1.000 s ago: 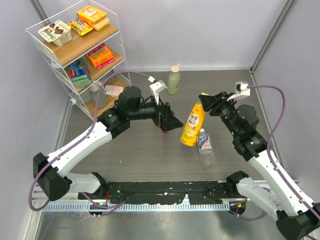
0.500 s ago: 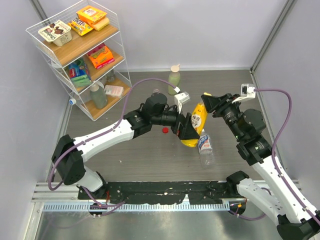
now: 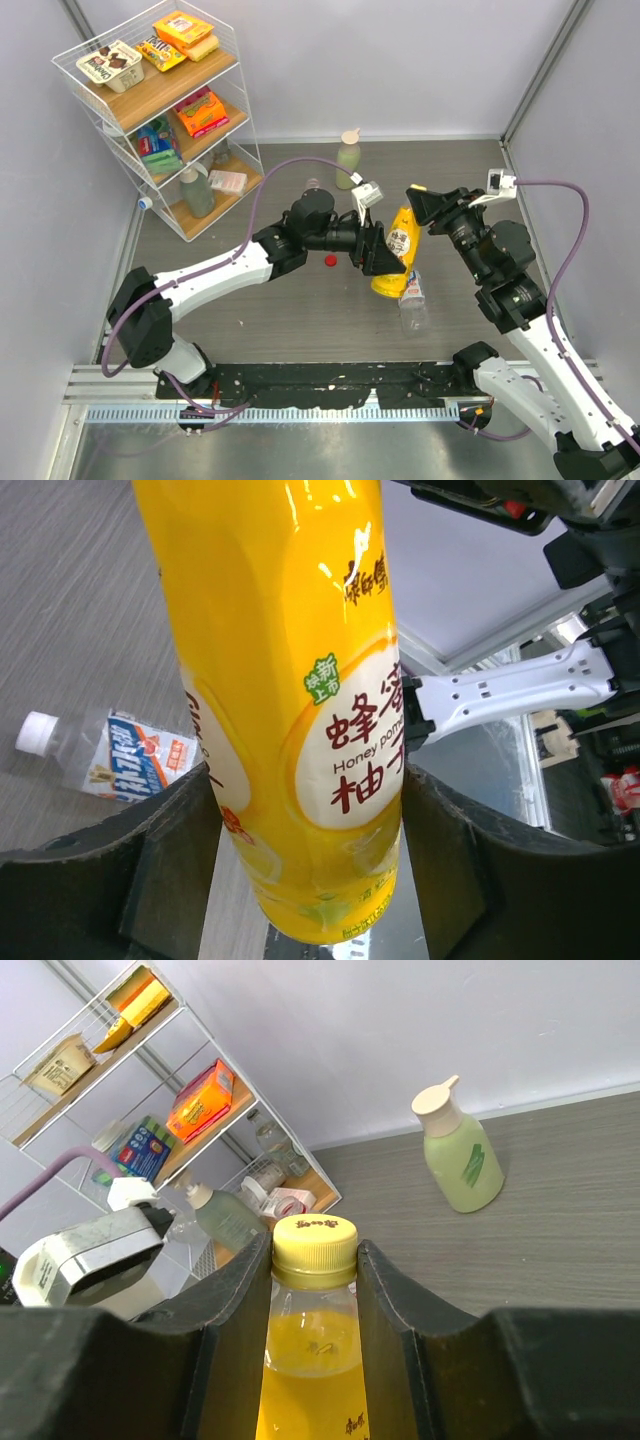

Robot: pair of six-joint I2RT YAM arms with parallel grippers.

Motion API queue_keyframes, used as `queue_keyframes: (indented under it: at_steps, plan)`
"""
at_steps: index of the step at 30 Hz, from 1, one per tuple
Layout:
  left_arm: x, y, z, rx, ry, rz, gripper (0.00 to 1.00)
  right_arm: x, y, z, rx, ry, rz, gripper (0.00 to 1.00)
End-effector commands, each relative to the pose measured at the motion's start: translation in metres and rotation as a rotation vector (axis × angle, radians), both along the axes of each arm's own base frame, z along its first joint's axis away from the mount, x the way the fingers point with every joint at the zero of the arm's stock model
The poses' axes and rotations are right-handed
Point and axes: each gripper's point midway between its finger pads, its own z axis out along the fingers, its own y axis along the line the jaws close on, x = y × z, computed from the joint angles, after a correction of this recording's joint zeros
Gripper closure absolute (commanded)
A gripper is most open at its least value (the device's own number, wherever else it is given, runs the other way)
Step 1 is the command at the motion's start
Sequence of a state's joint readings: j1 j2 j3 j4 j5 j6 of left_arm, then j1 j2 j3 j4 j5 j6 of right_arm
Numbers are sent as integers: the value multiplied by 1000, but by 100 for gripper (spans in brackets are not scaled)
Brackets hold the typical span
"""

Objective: Unscrew the bottle caps

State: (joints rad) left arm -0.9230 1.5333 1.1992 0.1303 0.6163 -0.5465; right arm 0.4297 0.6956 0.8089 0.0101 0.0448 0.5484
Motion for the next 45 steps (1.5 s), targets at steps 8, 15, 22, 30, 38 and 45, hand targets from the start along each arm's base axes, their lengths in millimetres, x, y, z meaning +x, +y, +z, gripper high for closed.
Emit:
queue_keyframes:
  at_steps: [8, 15, 22, 30, 38, 45]
  plan:
    - [0, -7, 21, -111, -13, 5, 14, -13, -9, 29, 77, -92, -14, 98]
    - [-5, -10, 13, -98, 4, -24, 19, -12, -11, 27, 82, -92, -26, 98]
    - [-17, -15, 7, -88, 12, -78, 21, -10, -11, 25, 84, -88, -33, 98]
    - [-16, -14, 5, -80, 0, -63, 59, -11, -11, 25, 88, -88, -33, 98]
    - [-2, -2, -3, 21, -78, 26, 61, -5, -10, 18, 62, -62, -38, 75]
    - [18, 45, -25, 330, -212, 148, 61, 0, 3, 15, 17, -29, 16, 46]
